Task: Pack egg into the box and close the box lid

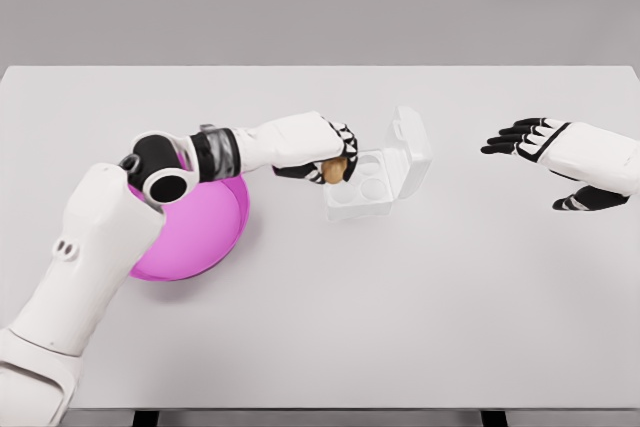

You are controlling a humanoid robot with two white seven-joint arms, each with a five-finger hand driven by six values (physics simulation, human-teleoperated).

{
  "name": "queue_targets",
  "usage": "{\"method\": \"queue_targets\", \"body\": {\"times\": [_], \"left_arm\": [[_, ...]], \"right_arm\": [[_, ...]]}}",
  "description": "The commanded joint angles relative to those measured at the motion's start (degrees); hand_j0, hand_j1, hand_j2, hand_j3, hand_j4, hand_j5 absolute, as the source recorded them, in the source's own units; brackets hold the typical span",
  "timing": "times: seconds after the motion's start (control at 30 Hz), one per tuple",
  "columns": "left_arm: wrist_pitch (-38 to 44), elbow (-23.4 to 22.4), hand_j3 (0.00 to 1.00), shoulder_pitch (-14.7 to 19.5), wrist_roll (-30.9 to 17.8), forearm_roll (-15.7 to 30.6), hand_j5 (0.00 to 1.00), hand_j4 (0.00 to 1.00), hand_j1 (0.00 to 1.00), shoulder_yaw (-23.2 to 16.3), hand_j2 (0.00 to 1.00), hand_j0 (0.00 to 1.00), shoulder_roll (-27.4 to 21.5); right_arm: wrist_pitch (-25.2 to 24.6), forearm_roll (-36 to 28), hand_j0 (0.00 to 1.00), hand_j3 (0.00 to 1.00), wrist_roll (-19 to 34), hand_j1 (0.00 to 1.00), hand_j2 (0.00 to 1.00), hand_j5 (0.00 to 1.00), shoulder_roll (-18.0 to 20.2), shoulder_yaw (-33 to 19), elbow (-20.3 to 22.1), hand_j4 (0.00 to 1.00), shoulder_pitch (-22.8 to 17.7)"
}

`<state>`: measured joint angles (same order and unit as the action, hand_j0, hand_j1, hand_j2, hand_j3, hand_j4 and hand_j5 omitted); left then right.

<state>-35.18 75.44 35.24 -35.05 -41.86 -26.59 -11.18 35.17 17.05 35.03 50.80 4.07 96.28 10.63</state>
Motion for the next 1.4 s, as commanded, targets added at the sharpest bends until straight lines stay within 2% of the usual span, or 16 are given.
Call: {"method": "queue_targets", "body": {"times": [0.0,0.07,0.2,0.37,0.6,1.03,1.3,1.37], "left_arm": [[0.18,-0.38,0.40,0.00,0.05,0.12,0.40,0.40,0.40,0.04,0.40,0.40,0.63],[0.18,-0.38,0.43,0.00,0.05,0.20,0.43,0.43,0.43,0.04,0.43,0.43,0.63],[0.18,-0.12,0.56,-0.09,0.05,0.38,0.56,0.56,0.56,0.04,0.56,0.56,0.46],[0.18,0.06,0.62,0.00,0.05,0.47,0.62,0.62,0.62,0.31,0.62,0.62,0.46],[0.18,0.32,0.63,-0.18,0.05,0.55,0.63,0.63,0.63,0.40,0.63,0.63,0.28],[0.18,0.76,0.72,-0.35,0.05,0.64,0.72,0.72,0.72,0.66,0.72,0.72,0.02],[0.18,1.20,0.73,-0.35,0.05,0.64,0.73,0.73,0.73,0.66,0.73,0.73,0.10],[0.18,2.69,0.75,-0.44,0.05,0.73,0.75,0.75,0.75,0.66,0.75,0.75,0.02]], "right_arm": [[-0.17,-0.35,1.00,1.00,-0.03,1.00,1.00,1.00,0.08,-0.03,0.14,1.00,0.00],[-0.17,-0.35,1.00,1.00,-0.03,1.00,1.00,1.00,-0.09,-0.03,0.05,1.00,0.00],[-0.17,-0.35,1.00,1.00,-0.03,1.00,1.00,1.00,-0.09,0.06,0.05,1.00,-0.17],[-0.17,-0.35,1.00,1.00,-0.03,1.00,1.00,1.00,-0.18,0.06,0.05,1.00,-0.26],[-0.17,-0.35,1.00,1.00,-0.03,1.00,1.00,1.00,-0.27,0.06,0.05,1.00,-0.26],[-0.17,-0.35,1.00,1.00,-0.03,1.00,1.00,1.00,-0.27,0.06,0.05,1.00,-0.26],[-0.17,-0.35,1.00,1.00,-0.03,1.00,1.00,1.00,-0.27,0.06,0.05,1.00,-0.26],[-0.17,-0.35,1.00,1.00,-0.03,1.00,1.00,1.00,-0.27,0.06,0.14,1.00,-0.26]]}}
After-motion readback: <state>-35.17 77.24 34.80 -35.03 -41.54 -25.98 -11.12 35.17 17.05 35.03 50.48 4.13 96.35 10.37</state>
